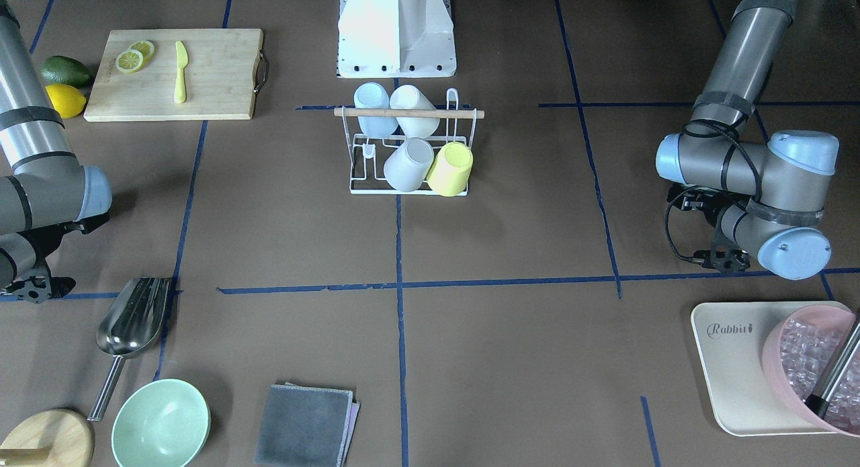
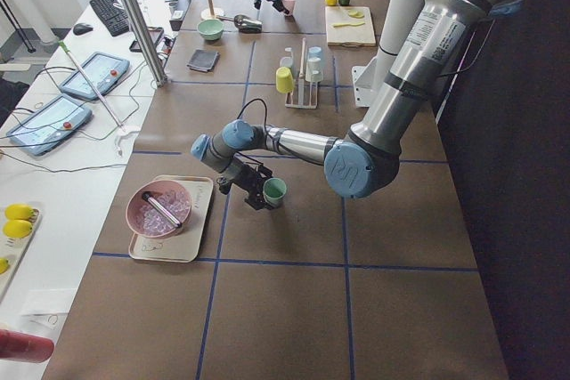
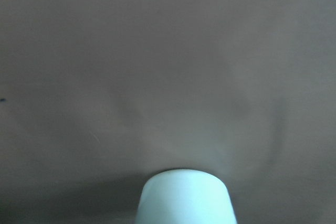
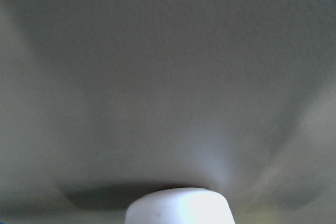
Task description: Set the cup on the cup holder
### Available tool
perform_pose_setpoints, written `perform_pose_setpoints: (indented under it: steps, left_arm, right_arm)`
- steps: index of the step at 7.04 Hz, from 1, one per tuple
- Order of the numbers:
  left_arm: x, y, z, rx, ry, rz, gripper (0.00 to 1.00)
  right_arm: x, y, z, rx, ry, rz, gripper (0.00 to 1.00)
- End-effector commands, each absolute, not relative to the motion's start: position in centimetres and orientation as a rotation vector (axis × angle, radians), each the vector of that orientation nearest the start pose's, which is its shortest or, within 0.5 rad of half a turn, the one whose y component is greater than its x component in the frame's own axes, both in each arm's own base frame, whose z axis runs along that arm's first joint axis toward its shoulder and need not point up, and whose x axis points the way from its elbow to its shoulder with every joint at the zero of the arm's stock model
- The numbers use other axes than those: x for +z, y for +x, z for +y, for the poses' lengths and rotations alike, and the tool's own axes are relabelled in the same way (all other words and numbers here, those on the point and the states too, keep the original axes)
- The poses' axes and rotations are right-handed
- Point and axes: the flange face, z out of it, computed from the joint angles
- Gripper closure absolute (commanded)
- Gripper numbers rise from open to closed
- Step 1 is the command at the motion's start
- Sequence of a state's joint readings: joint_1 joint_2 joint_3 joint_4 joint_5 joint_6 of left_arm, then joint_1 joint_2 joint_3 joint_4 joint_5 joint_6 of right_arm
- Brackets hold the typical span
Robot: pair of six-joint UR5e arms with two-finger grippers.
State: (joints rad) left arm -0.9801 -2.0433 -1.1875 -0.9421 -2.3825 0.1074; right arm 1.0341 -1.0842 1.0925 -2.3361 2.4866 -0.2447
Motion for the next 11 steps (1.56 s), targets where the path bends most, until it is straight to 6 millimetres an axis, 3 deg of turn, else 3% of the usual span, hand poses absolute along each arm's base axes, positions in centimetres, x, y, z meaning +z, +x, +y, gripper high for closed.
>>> perform_pose_setpoints:
  steps: [1,2,3,4,6,7,8,9,11]
  left_arm:
    - [62.0,30.7,-55.5,0.426,-0.715,0.640,0.00]
    - [62.1,30.6,-55.3,0.447,-0.725,0.647,0.00]
    - [62.1,30.5,-55.2,0.457,-0.737,0.648,0.00]
    - [62.2,30.3,-55.1,0.454,-0.741,0.647,0.00]
    - [62.3,30.1,-55.0,0.454,-0.747,0.648,0.01]
    - [62.1,30.1,-55.0,0.461,-0.743,0.651,0.32]
    - [62.1,30.0,-54.8,0.442,-0.768,0.655,0.71]
    - [61.7,29.9,-54.3,0.405,-0.813,0.674,0.93]
    - [58.3,28.7,-54.2,0.387,-0.819,0.690,0.98]
  right_arm:
    - [64.4,-27.6,-56.2,-0.350,-0.823,-0.753,0.47]
    - [64.2,-27.7,-56.4,-0.341,-0.825,-0.750,0.91]
    - [64.2,-27.7,-56.4,-0.337,-0.830,-0.748,0.99]
    - [64.0,-27.6,-56.5,-0.328,-0.832,-0.742,1.00]
    - [61.9,-24.9,-58.2,-0.313,-0.774,-0.756,1.00]
    - [60.6,-22.6,-59.2,-0.288,-0.743,-0.770,1.00]
    - [58.7,-21.8,-59.9,-0.296,-0.701,-0.783,0.99]
    - [56.5,-21.9,-60.2,-0.327,-0.655,-0.779,0.99]
    - [50.4,-21.1,-60.0,-0.374,-0.547,-0.785,1.00]
